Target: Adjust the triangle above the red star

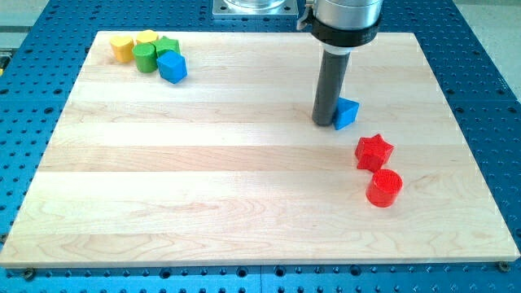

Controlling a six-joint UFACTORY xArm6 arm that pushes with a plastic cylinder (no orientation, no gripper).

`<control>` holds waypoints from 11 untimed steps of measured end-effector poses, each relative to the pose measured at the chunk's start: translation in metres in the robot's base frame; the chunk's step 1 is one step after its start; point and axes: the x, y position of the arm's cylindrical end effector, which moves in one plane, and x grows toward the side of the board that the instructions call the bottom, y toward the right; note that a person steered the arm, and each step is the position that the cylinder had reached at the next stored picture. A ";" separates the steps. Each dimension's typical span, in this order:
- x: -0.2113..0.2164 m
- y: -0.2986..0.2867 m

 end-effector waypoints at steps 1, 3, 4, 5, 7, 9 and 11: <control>-0.004 0.023; -0.004 -0.054; -0.041 -0.015; -0.053 0.031; -0.034 0.076; -0.027 0.068; -0.044 0.039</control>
